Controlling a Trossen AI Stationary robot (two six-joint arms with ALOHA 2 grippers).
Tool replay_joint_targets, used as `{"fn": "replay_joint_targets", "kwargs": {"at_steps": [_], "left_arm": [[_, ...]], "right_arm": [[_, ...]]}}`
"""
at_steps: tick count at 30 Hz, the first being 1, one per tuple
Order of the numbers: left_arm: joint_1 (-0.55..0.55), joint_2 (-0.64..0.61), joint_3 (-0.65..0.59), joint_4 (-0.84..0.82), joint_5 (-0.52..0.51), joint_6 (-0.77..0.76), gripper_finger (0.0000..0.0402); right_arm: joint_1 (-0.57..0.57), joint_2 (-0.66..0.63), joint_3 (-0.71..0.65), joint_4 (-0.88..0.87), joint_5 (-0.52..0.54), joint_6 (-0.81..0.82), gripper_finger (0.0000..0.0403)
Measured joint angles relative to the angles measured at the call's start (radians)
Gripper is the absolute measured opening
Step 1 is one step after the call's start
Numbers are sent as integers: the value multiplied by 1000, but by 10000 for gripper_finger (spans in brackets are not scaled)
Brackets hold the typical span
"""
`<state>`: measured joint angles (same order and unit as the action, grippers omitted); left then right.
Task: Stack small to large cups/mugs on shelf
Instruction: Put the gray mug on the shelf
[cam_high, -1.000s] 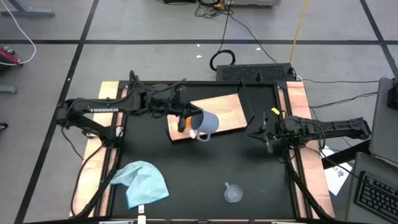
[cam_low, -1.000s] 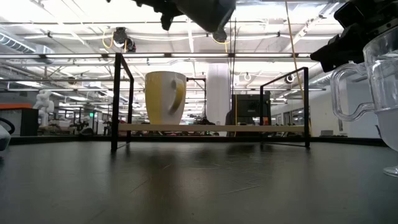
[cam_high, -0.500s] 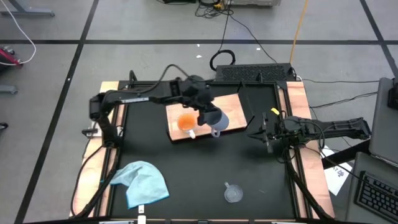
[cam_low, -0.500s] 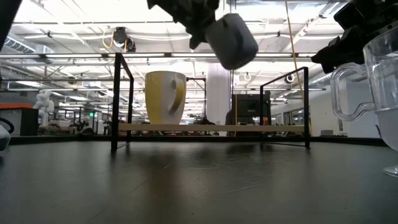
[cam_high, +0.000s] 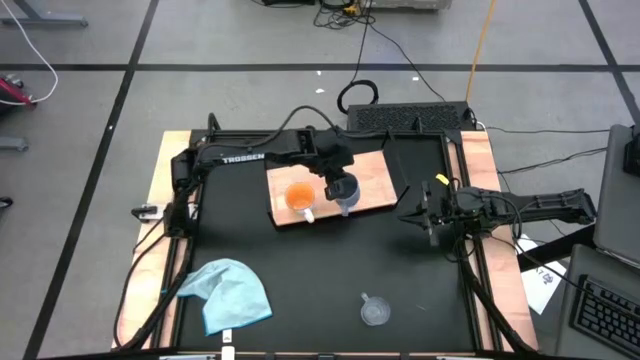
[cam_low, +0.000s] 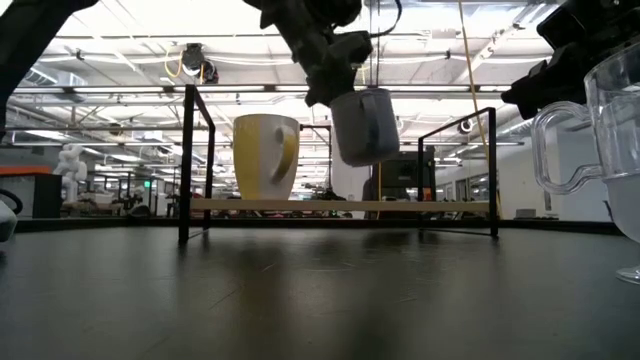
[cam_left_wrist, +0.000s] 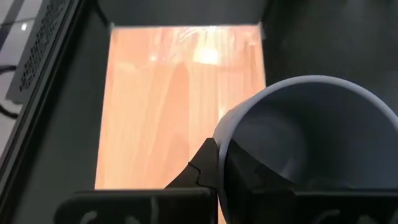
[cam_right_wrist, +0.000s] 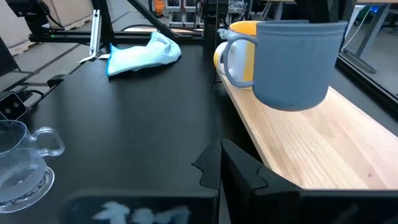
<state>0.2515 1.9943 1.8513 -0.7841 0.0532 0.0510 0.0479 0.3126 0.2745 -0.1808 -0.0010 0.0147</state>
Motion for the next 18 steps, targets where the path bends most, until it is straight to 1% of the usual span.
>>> {"fn": "replay_joint_targets", "kwargs": {"at_steps": [18], "left_arm": [[25, -2, -8, -107, -10, -17, 5]], "right_arm": [[0, 0, 0, -3, 0, 0, 0]]}}
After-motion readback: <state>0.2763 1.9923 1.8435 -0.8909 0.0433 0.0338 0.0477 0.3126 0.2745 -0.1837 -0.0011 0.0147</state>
